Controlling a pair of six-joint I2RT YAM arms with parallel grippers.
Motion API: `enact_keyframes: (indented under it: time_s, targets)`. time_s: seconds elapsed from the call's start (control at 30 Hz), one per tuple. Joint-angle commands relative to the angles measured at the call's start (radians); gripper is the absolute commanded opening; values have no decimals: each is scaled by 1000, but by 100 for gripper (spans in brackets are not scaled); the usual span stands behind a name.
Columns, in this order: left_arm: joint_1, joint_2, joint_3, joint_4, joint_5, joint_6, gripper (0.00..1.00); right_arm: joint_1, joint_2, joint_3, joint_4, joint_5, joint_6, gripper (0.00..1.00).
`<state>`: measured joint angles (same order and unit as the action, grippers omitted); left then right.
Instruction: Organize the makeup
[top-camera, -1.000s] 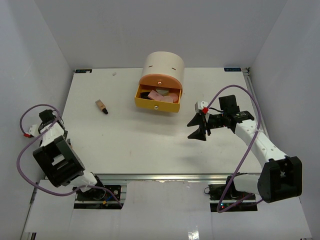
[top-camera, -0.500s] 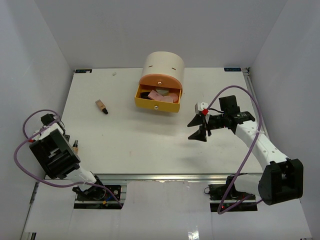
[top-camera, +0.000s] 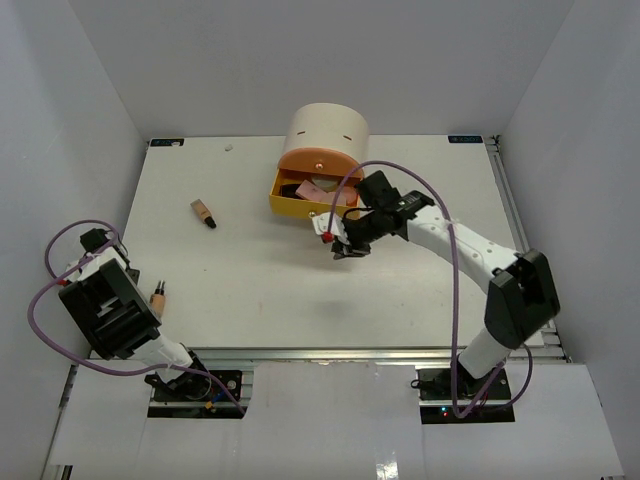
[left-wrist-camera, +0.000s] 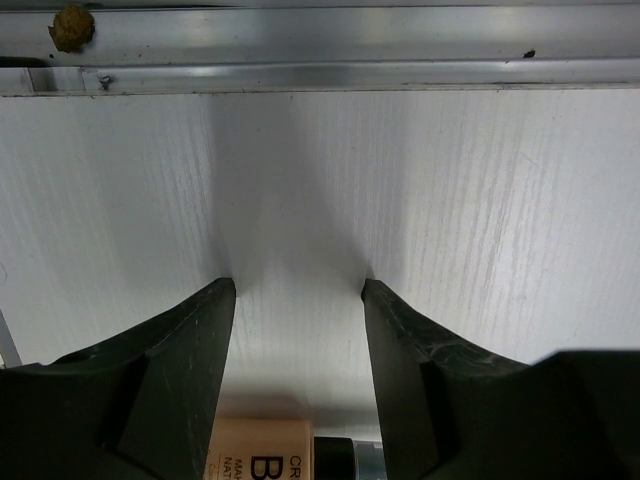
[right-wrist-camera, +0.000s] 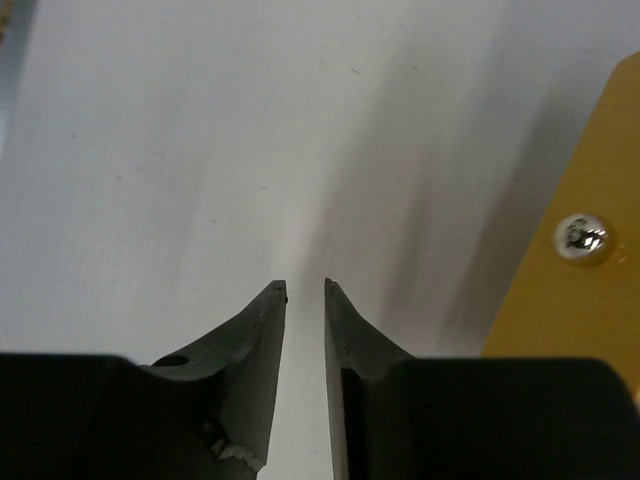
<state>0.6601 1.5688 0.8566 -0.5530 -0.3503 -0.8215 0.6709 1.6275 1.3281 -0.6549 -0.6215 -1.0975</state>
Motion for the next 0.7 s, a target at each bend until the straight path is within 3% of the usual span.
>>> enact_keyframes:
  time_s: [0.0,0.17,0.23,0.4,0.6,0.67]
  targets:
    - [1,6,-28,2,82,-4,65,47,191,218,85,313,82,26]
    - [1,17,-28,9,107,1,65,38,372,409,272,685,270,26]
    - [1,22,-28,10,115,3,65,16,392,431,345,725,320,26]
    - [1,23,-27,14,133,4,66,-7,392,445,414,737,335,37]
    - [1,26,-26,18,147,7,66,-6,366,381,402,654,295,51]
    - [1,22,-27,20,152,8,66,-8,364,394,341,573,212,54]
